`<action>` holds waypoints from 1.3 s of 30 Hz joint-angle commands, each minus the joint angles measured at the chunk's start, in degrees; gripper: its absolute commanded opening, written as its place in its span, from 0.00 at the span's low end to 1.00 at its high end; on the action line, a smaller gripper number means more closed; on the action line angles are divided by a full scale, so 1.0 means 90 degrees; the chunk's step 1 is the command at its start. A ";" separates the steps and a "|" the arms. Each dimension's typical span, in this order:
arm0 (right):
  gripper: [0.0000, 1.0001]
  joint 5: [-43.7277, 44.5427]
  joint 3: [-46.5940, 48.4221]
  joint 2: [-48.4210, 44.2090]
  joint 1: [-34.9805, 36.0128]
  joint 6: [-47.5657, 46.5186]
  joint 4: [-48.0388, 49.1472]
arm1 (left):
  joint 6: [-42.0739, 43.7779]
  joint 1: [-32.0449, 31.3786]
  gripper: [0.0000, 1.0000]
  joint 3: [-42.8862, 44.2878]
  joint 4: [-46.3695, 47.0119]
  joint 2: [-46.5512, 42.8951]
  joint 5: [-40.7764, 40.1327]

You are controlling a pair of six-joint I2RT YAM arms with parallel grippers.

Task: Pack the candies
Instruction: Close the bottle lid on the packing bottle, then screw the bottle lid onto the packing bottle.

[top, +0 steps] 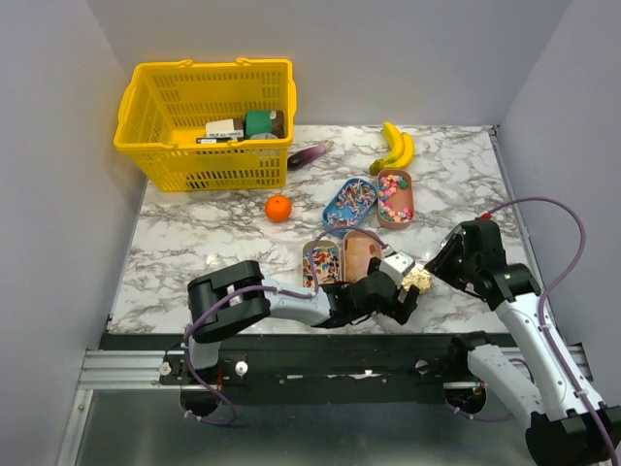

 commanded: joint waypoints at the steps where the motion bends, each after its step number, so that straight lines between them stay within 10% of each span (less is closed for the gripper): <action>1: 0.43 -0.0216 0.0020 -0.0243 0.0018 -0.0120 0.0073 | -0.0075 -0.0320 0.99 -0.0282 0.0557 -0.0126 -0.0897; 21: 0.42 -0.0403 -0.0985 -0.0908 0.0027 0.0182 0.0151 | 0.0334 -0.1580 0.99 -0.1220 0.3700 0.1308 -0.3319; 39: 0.40 0.0085 -0.0888 -0.1054 0.0027 0.0612 0.0151 | 0.1087 -0.0653 0.99 -0.0332 0.4893 0.2891 -0.2334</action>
